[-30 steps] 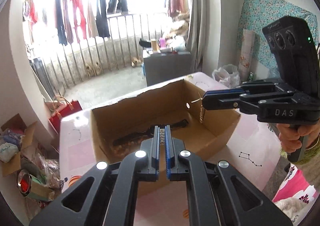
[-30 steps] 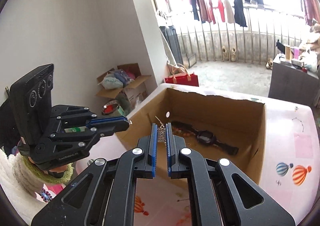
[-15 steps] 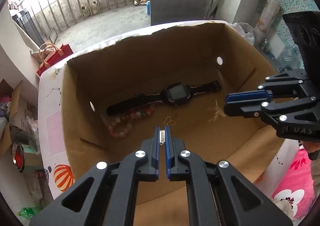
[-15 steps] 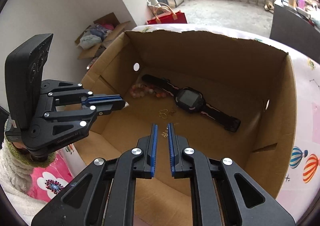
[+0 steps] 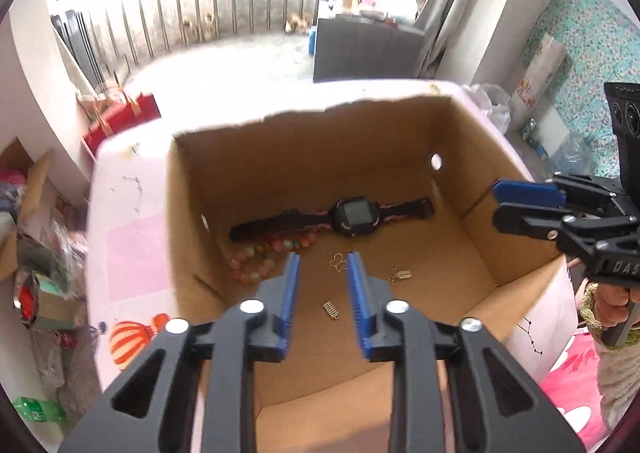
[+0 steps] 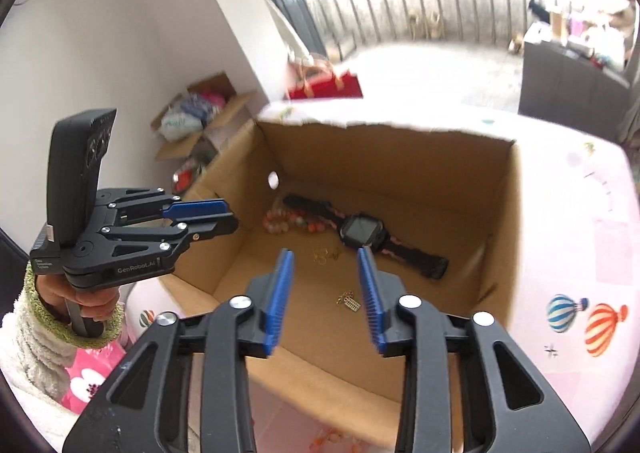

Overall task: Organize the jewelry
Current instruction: 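Move both grippers back toward the orange bead bracelet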

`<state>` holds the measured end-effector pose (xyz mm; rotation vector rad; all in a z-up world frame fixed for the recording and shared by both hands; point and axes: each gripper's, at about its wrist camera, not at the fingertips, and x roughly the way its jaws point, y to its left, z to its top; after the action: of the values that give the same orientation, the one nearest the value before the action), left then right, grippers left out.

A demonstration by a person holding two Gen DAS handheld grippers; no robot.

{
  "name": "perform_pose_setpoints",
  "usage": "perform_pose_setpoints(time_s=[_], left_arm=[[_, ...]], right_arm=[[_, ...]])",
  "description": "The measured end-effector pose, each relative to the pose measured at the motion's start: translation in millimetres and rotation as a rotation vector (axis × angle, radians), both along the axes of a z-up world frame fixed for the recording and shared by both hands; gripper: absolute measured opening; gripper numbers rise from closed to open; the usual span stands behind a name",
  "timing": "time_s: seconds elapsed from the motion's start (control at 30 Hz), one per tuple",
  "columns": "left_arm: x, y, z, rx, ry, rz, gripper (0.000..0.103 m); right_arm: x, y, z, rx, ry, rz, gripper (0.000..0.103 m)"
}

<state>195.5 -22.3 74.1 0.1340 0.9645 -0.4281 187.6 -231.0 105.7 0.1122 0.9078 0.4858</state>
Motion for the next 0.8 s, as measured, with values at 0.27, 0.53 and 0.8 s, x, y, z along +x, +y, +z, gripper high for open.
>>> perform_pose_setpoints(time_s=[0.27, 0.53, 0.8], left_arm=[[-79.2, 6.4, 37.2, -0.006, -0.125, -0.08, 0.071], [-140.5, 16.5, 26.5, -0.009, -0.19, -0.053, 0.094], [-156.0, 8.8, -55.1, 0.106, -0.1, -0.004, 0.097]], right_arm=[[-88.8, -34.8, 32.6, 0.02, -0.191, -0.115, 0.056], [-150.0, -56.9, 7.0, 0.045, -0.162, -0.271, 0.073], [-170.9, -46.6, -68.6, -0.027, 0.03, -0.36, 0.075]])
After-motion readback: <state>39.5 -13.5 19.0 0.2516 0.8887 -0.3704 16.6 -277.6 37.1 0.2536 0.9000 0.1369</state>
